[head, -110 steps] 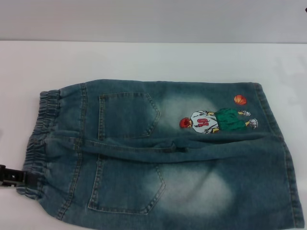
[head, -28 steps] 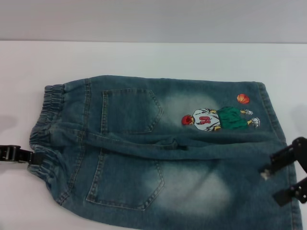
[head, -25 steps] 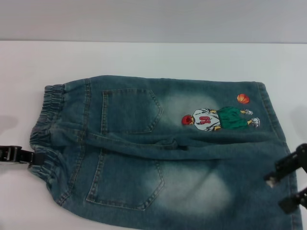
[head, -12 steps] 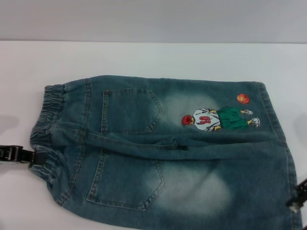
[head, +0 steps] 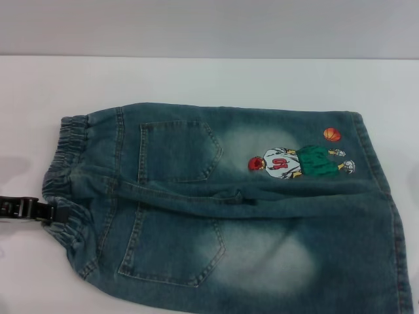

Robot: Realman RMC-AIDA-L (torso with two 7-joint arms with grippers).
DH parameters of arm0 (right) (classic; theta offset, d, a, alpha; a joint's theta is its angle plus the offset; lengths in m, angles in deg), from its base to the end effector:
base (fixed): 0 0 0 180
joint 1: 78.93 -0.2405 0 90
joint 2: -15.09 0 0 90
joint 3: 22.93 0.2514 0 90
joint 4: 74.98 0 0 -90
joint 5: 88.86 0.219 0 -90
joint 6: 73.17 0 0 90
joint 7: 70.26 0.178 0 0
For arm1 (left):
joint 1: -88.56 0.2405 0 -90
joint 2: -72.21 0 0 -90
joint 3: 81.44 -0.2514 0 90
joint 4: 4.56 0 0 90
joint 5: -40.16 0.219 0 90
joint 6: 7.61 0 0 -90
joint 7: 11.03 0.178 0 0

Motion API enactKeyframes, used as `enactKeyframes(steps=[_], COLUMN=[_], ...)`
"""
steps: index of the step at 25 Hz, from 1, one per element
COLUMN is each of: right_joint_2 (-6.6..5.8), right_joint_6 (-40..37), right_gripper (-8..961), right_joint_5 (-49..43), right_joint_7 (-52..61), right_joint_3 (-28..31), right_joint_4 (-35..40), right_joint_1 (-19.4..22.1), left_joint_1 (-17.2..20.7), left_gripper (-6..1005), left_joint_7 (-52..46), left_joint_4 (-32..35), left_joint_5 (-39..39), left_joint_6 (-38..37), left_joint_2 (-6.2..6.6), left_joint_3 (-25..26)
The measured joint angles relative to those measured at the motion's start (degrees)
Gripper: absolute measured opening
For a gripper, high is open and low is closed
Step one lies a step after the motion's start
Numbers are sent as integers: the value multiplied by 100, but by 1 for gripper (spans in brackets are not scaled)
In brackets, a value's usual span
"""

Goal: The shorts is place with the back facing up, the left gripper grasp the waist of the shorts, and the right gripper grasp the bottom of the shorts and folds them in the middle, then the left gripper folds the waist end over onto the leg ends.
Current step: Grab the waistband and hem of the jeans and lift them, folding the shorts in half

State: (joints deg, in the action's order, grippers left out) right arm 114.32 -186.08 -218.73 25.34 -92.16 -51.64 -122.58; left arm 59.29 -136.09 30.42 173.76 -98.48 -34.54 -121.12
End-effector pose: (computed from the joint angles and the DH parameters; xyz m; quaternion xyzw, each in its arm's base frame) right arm 0.2855 0.2859 0.0423 0.9271 -0.2804 0.1118 0.2220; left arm -0.3448 0.3241 0.0352 -0.7984 -0.5920 -0.0658 0.0881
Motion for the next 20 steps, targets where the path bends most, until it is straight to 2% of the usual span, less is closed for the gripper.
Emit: enactKeyframes(steps=[20], right_joint_2=[9], right_joint_6=[411], right_gripper=[714], right_joint_5=[-716], right_joint_7=[342], right_joint_3=[6], right_joint_4=[13], right_joint_1=[20], left_joint_1=[-6], left_gripper=[46], left_joint_7=[0], left_joint_4=[-6], left_joint_5=[-1], left_joint_6=[63], left_joint_2=[-103], left_joint_3=[80])
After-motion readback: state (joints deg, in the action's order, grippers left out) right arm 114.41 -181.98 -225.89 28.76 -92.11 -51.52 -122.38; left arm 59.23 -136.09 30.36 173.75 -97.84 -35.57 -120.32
